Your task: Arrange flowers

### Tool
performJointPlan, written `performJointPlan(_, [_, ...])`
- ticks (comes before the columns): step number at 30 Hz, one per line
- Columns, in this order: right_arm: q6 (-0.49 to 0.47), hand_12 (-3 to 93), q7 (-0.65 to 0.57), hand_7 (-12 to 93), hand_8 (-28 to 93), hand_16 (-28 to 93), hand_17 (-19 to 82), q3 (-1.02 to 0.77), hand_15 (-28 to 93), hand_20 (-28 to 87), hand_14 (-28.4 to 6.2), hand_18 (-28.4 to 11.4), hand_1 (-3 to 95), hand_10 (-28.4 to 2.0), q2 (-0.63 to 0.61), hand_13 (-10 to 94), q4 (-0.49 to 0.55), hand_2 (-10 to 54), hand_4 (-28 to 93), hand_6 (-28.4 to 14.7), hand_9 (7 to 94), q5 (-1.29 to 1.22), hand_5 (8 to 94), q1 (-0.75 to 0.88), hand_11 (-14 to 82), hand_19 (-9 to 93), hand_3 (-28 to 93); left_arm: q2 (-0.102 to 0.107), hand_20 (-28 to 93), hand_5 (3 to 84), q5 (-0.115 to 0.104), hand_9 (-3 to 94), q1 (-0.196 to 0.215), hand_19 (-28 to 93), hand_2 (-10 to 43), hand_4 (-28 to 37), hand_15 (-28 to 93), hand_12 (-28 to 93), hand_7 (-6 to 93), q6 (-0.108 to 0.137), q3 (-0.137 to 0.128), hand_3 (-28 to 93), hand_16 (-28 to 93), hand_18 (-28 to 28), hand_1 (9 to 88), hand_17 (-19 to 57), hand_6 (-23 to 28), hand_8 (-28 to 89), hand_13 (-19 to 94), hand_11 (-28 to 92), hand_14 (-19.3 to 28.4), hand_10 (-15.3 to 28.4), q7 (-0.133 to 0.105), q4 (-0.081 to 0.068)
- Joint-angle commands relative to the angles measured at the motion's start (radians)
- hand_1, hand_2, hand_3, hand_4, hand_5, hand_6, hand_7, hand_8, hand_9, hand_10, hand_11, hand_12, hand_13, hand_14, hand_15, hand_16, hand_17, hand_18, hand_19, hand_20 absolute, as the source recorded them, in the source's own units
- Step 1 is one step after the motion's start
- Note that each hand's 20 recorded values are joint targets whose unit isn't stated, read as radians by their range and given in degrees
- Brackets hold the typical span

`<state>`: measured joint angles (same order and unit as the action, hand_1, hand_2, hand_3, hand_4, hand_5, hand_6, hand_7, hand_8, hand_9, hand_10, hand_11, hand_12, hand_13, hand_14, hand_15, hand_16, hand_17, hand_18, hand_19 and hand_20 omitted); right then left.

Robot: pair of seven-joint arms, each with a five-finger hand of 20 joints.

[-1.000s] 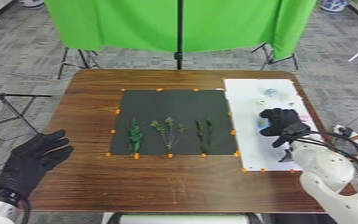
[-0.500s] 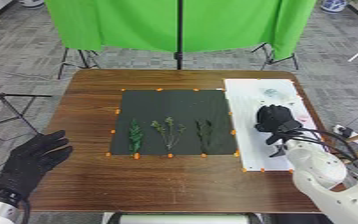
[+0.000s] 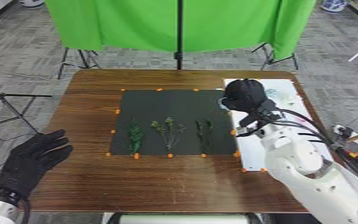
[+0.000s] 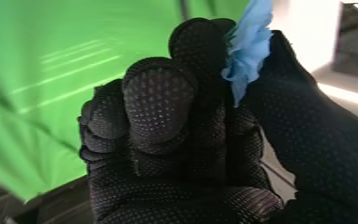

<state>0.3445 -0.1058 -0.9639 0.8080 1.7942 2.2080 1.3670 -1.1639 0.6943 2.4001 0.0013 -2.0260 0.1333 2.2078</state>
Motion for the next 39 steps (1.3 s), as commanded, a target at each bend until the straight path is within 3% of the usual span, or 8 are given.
performJointPlan(1, [-0.202,46.7,0.078,41,-13,31,37,0.138,61,42,-2.9,-17.4,50.7,-4.0,0.15,80,0.059,-9.5,-28,-0.4,88.8,-0.01,75.5,-0.129,22.3,85,83,-0.006,-3,41.5,0.006,34.7,0.003,63,6.3,-28.3,51,14,24.7,-0.001,0.002,73,-7,23.9,26.5,-6.3,6.9,-12,27,34,18.4,15.7,0.016,-0.003])
performJointPlan(12, [-0.366,46.4,0.133,41,-13,31,37,0.354,60,42,-2.8,-17.3,50.8,-4.0,0.374,80,-0.016,-9.5,-28,0.0,89.2,0.113,75.7,-0.238,20.5,84,82,0.021,-3,41.5,0.006,34.7,-0.033,63,6.3,-28.3,51,14,24.7,0.003,0.025,73,-7,23.9,26.5,-6.3,7.0,-12,27,34,18.4,15.6,0.033,-0.018])
performJointPlan(19, [-0.355,46.7,0.109,40,-13,31,37,0.419,60,42,-2.7,-17.3,50.8,-4.0,0.464,80,-0.099,-9.5,-28,0.1,89.2,0.156,75.7,-0.303,20.0,85,82,0.038,-4,41.4,0.015,34.3,-0.056,63,6.2,-28.3,51,14,24.8,0.002,0.023,73,-7,23.9,26.5,-6.3,6.9,-12,27,34,18.4,15.6,0.05,-0.02])
performJointPlan(30, [-0.29,46.8,0.012,40,-13,31,37,0.502,60,42,-2.6,-17.2,50.5,-3.9,0.546,80,-0.269,-9.5,-28,0.4,89.2,0.221,75.6,-0.381,19.3,84,82,0.037,-3,41.4,0.061,34.3,-0.127,63,6.1,-28.3,51,14,24.6,-0.042,0.015,73,-7,23.9,26.6,-6.4,7.0,-12,27,34,18.4,15.7,0.091,-0.03])
performJointPlan(31, [-0.297,46.8,0.007,40,-13,31,37,0.498,60,42,-2.7,-17.2,50.5,-4.0,0.554,80,-0.28,-9.5,-28,0.4,89.2,0.236,75.6,-0.377,19.2,84,82,0.234,-3,41.4,-0.05,34.3,-0.035,63,6.1,-28.3,51,14,24.6,0.083,0.057,73,-7,23.9,26.6,-6.4,7.0,-12,27,34,18.4,15.7,-0.053,-0.031])
performJointPlan(32, [-0.291,46.8,0.002,40,-13,31,37,0.505,60,42,-2.7,-17.2,50.4,-4.0,0.557,80,-0.294,-9.5,-28,0.5,89.3,0.242,75.6,-0.384,19.1,84,82,0.239,-3,41.3,-0.043,34.3,-0.046,63,6.1,-28.3,51,14,24.6,0.081,0.062,73,-7,23.9,26.6,-6.3,7.0,-12,27,34,18.5,15.6,-0.048,-0.035])
performJointPlan(33, [-0.285,46.9,-0.005,40,-13,31,37,0.514,60,42,-2.7,-17.2,50.4,-4.0,0.561,80,-0.308,-9.5,-28,0.5,89.2,0.25,75.6,-0.389,19.1,84,82,0.126,-3,41.3,0.031,34.2,-0.112,63,6.1,-28.3,51,14,24.6,0.003,0.044,73,-7,23.9,26.6,-6.3,6.9,-12,27,34,18.5,15.6,0.041,-0.038])
performJointPlan(39, [-0.303,46.9,-0.01,40,-13,31,37,0.494,60,42,-2.6,-17.1,50.4,-3.9,0.602,80,-0.377,-9.5,-28,0.5,89.2,0.317,75.6,-0.364,18.7,84,82,0.142,-4,41.3,0.026,34.1,-0.156,63,6.0,-28.3,51,14,24.7,-0.014,0.065,73,-7,23.9,26.5,-6.3,6.9,-12,27,34,18.4,15.5,0.062,-0.054])
